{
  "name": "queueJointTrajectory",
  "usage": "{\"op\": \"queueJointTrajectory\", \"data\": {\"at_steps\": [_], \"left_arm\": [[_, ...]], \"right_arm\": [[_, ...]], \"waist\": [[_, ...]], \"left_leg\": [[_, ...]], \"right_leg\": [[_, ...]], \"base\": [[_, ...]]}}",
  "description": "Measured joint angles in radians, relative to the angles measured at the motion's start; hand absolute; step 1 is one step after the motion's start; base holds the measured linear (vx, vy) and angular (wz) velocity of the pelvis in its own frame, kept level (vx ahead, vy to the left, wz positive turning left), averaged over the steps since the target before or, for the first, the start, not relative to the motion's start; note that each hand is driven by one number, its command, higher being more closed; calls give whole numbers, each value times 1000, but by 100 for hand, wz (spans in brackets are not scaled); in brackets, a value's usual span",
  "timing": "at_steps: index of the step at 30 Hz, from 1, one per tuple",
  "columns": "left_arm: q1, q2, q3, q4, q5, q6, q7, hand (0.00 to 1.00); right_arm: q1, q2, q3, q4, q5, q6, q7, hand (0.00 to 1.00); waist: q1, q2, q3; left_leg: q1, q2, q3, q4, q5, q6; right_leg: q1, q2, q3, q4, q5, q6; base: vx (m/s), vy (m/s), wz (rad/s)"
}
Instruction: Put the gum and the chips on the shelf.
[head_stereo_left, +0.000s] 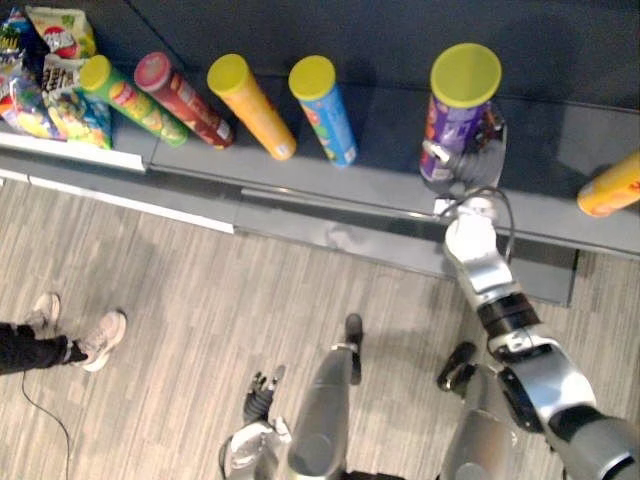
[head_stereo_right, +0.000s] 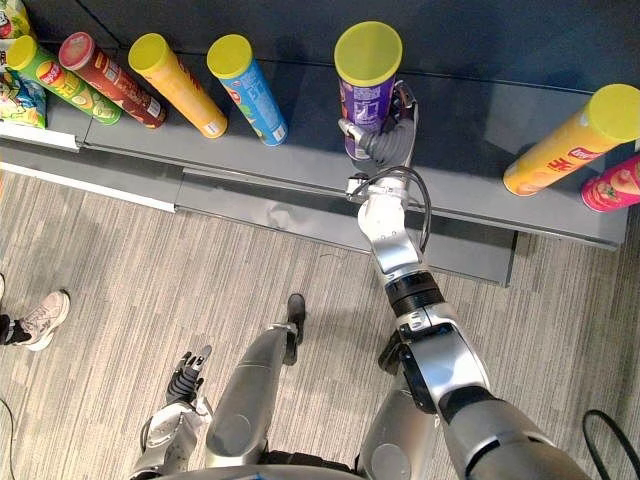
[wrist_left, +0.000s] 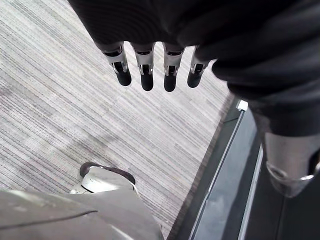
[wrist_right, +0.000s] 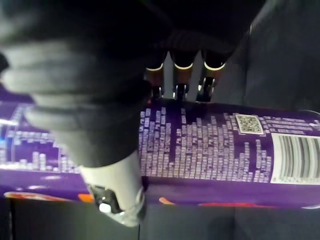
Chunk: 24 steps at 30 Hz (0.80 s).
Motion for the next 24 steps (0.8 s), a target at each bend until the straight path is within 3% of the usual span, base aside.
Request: {"op": "queueJointTrajectory", "data": {"at_steps": [6, 15, 24], "left_arm": [[0, 3, -11, 0, -10, -2, -4, 0], [0, 12, -38, 6, -10, -27, -18, 0], [-3, 13, -49, 5, -11, -43, -21, 0]], "right_arm": [[-10, -18, 50, 44, -82, 0, -16, 100], [-19, -64, 57, 167, -85, -1, -64, 100], [-67, -108, 61, 216, -86, -6, -66, 100]], "waist": [[2, 0, 0], [7, 0, 0], [21, 1, -1]], "left_leg": [[-6, 3, 2, -4, 8, -1], [-26, 8, 1, -13, 18, -12], [-38, 13, 1, -17, 20, -15]], "right_leg": [[-12, 2, 2, 2, 0, 0], [-35, 9, 0, -3, 1, -1], [-49, 15, 0, -3, 0, -1]], "base": [[0, 0, 0], [12, -12, -1], [21, -26, -1]]}}
